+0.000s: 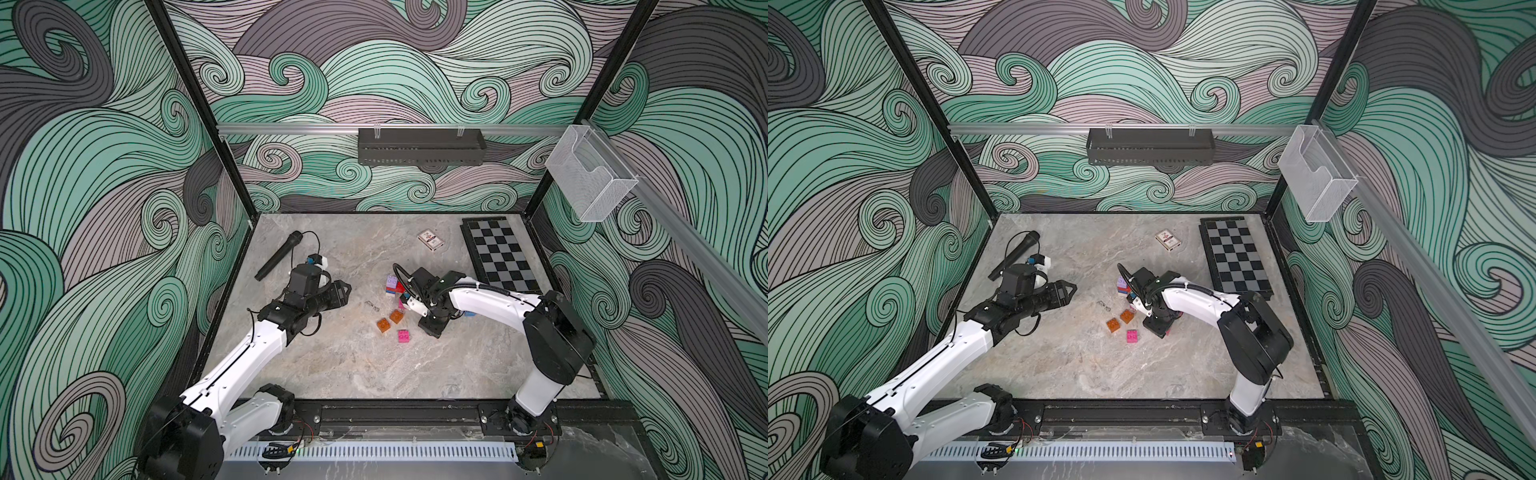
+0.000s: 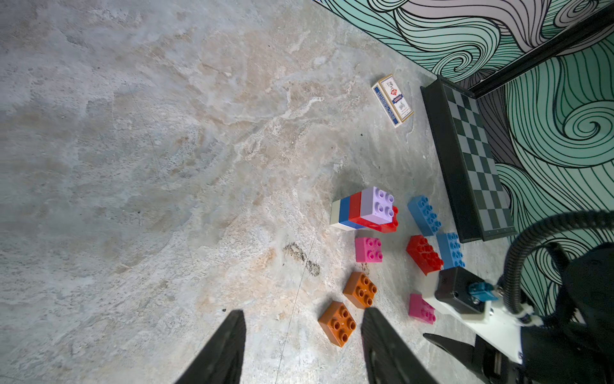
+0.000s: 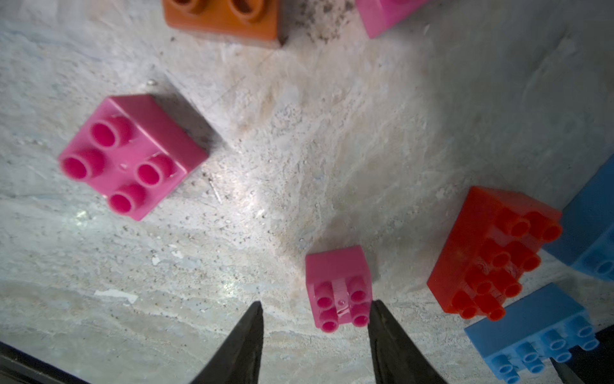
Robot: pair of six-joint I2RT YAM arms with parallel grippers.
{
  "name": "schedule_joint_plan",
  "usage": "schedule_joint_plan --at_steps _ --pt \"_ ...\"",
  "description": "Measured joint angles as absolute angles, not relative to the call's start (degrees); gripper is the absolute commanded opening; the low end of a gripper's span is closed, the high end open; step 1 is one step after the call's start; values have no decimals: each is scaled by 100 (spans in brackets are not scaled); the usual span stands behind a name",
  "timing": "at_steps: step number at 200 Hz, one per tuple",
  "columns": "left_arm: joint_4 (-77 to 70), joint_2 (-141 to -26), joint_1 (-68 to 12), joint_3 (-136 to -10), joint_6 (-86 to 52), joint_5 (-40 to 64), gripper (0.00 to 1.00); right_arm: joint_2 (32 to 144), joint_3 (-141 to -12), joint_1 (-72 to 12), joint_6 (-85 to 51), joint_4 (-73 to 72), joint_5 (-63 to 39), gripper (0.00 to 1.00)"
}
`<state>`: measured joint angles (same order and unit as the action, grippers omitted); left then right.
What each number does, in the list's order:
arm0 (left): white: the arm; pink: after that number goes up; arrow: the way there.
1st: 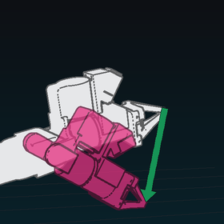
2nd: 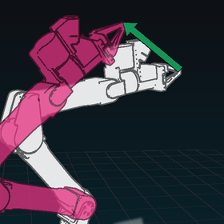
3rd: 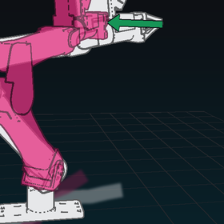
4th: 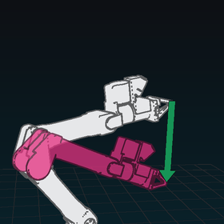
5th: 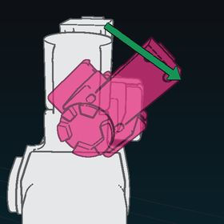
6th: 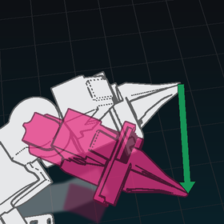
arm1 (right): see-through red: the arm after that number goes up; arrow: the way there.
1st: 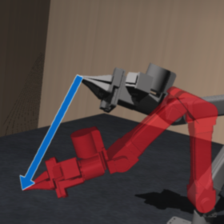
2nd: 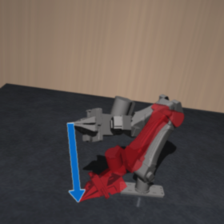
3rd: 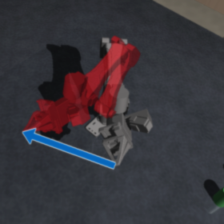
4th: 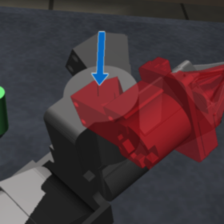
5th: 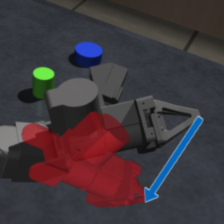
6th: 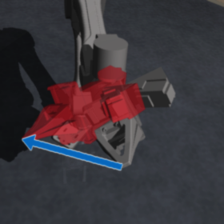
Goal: Assemble the letter p with lego
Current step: Pick up the lego brick from the center of the board.
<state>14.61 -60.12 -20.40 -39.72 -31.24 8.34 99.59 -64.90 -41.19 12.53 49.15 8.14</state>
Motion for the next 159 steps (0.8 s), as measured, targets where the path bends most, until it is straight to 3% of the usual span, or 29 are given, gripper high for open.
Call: schedule_joint_plan --at_steps 159 --pt "1463 -5937 -2040 -3972 -3107 812 57 10243 -6484 -4088 1243 4858 1114 46"
